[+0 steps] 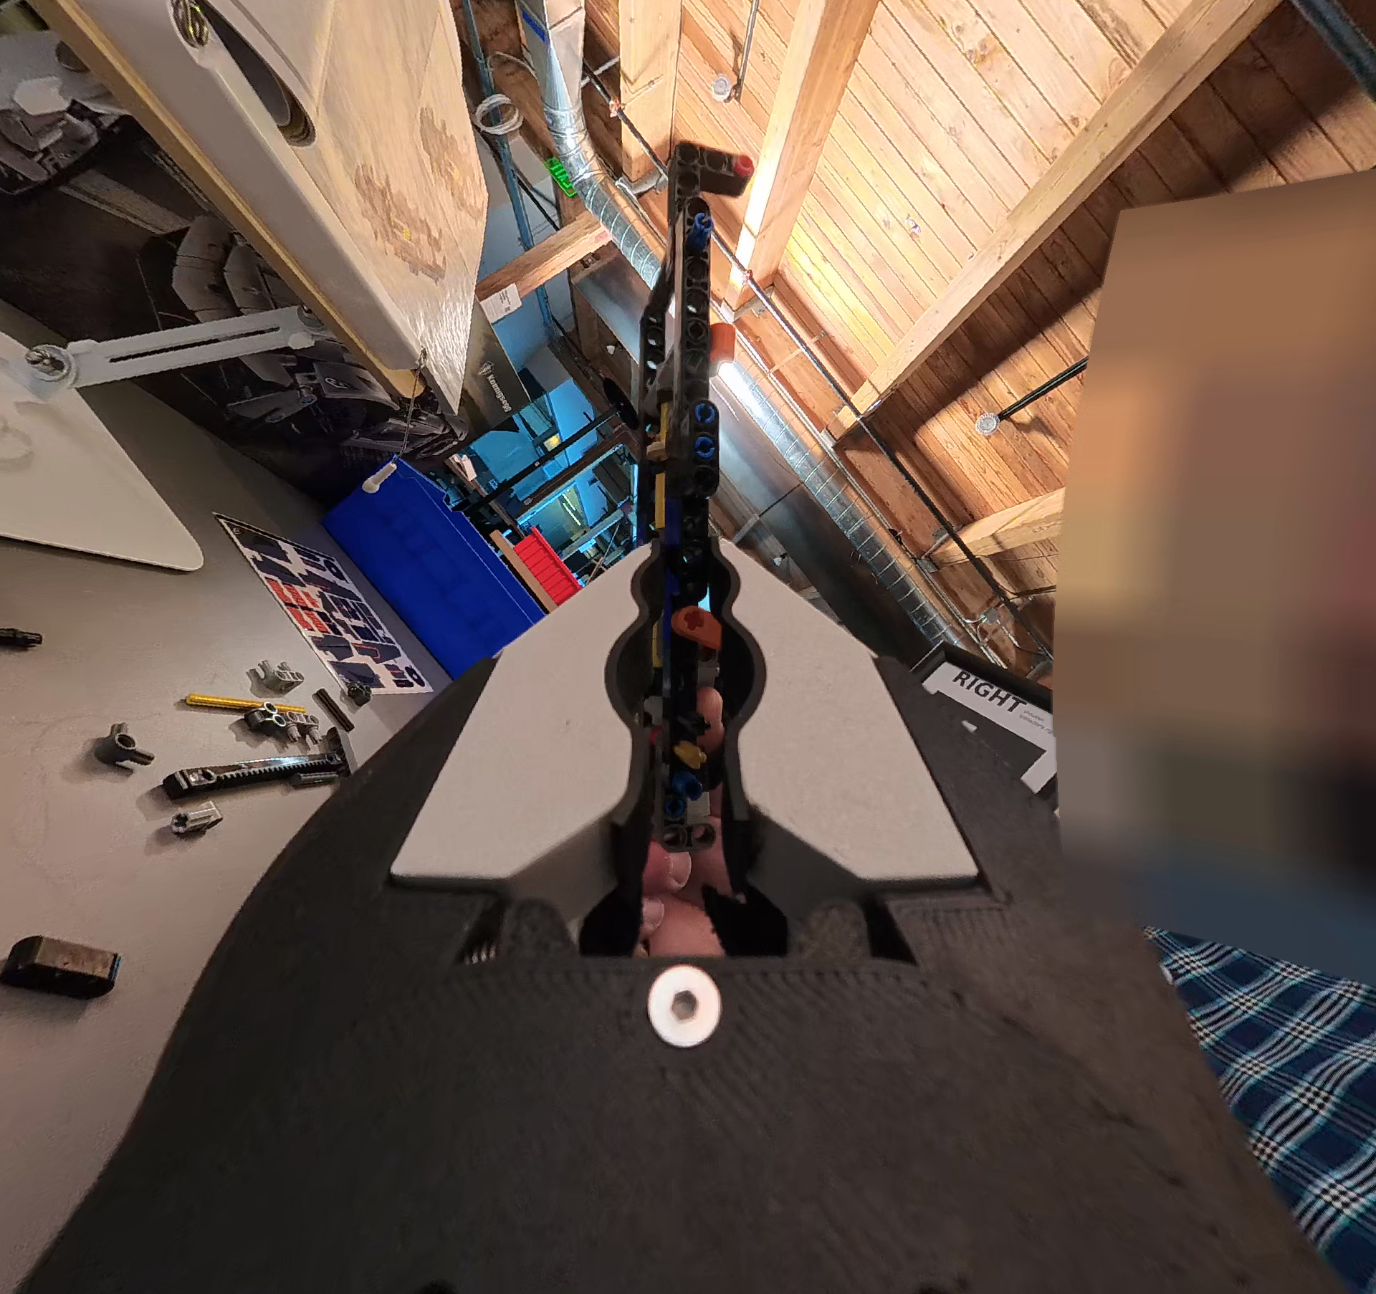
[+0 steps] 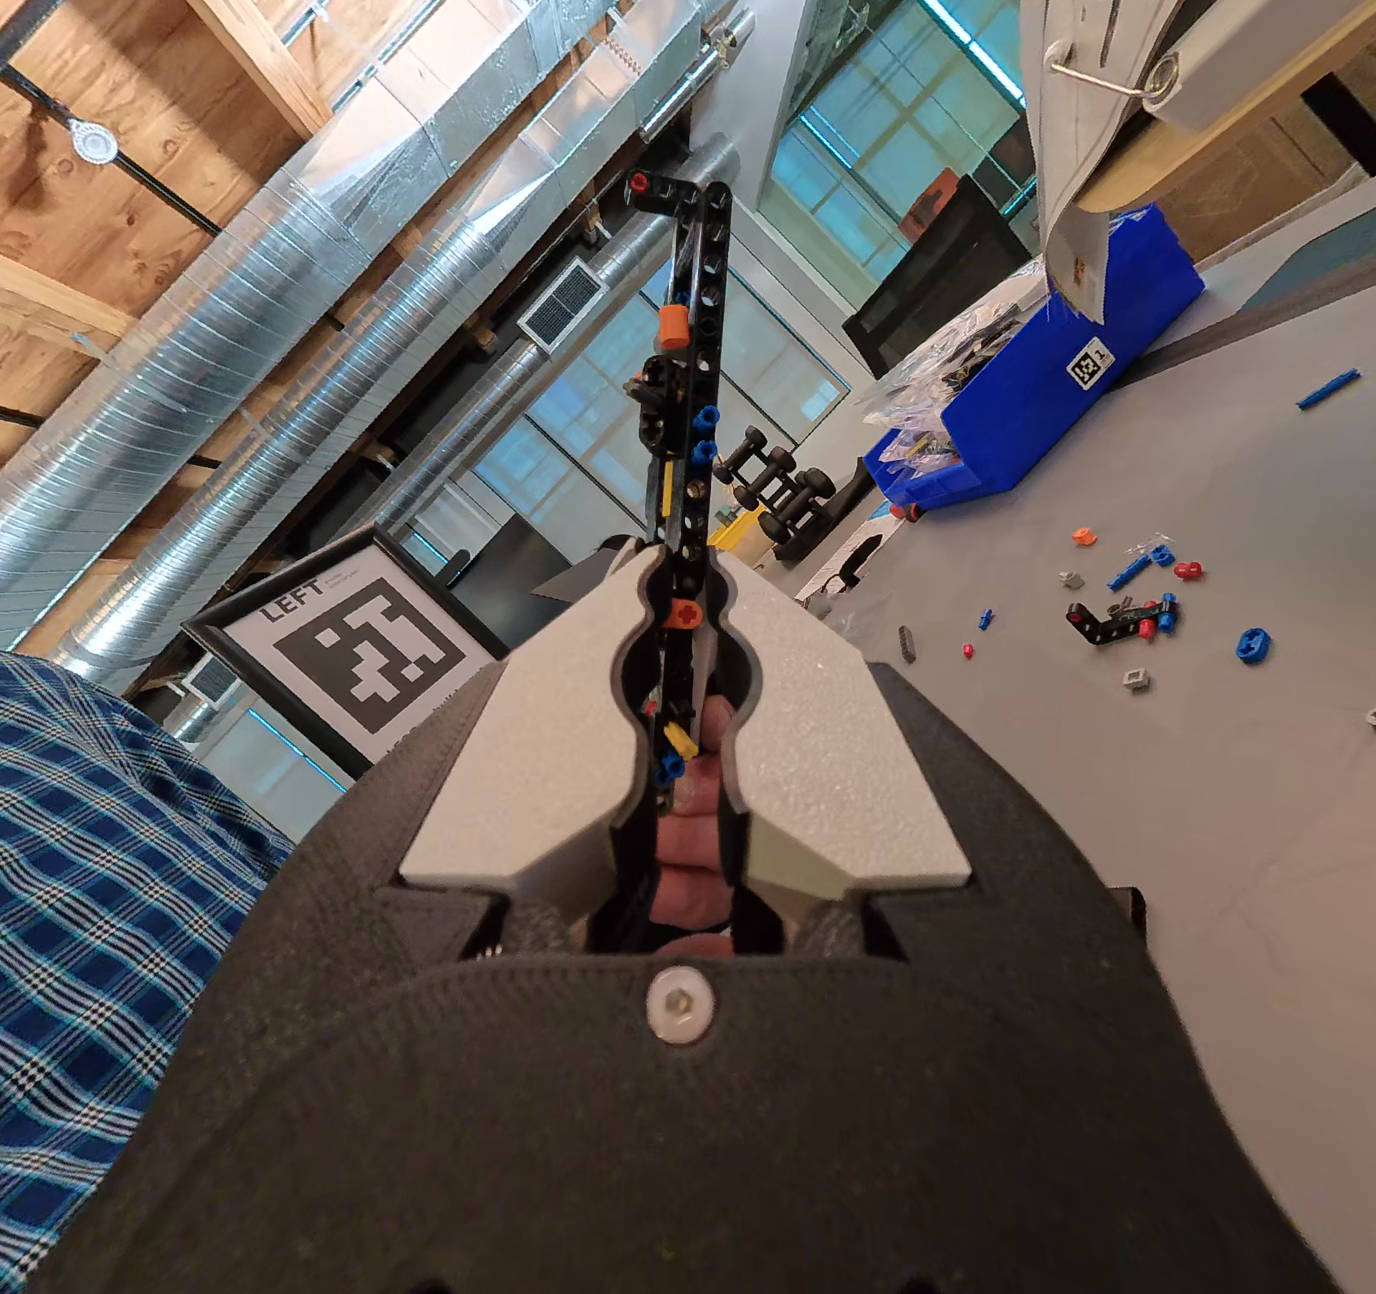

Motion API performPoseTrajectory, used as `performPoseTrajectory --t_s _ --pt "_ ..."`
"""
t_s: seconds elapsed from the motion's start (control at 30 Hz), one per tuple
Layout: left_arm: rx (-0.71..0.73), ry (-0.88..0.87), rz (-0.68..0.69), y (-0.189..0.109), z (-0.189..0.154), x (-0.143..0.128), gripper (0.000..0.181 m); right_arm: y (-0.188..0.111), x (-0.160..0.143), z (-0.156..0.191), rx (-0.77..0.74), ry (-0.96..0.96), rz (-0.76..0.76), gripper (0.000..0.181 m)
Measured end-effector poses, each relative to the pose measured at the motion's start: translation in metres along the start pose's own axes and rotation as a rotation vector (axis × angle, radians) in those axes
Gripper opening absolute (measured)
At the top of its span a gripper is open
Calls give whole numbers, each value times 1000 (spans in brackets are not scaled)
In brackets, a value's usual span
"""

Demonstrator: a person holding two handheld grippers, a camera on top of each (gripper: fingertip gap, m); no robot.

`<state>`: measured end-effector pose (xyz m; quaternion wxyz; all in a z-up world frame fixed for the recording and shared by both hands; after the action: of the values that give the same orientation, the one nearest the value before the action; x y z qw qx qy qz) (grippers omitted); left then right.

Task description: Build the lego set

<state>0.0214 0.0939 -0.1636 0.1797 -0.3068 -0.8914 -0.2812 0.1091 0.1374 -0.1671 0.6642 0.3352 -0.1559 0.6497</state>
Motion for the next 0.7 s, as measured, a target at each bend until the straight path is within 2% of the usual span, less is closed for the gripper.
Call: performPoseTrajectory --t_s 0.03,0.43,0.53,0.6,0.7 --pt "3 4 6 1 0 -1 10 0 0 0 1 1 0 5" --pt "45 51 26 3 2 -4 7 2 -1 1 11 -2 6 6" --pt "73 99 31 3 1 -4 5 1 -1 0 -3 -13 7 13" --pt "87 129 31 2 -1 -3 5 -2 3 -1 -51 -51 -8 20" --pt "130 192 47 2 -1 -3 5 -8 15 7 -137 -212 -31 16"
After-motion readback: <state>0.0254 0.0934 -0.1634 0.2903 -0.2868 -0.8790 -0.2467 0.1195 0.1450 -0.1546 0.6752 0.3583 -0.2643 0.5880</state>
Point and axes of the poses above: each gripper's, where its closed fingertips meet, y out along the fingers, x out of its top, z = x × y across the jaws, the point moved 4 cm from there along -y, back along the fingers, and after that the axes turned 7 degrees about z, right-handed, at the moved point
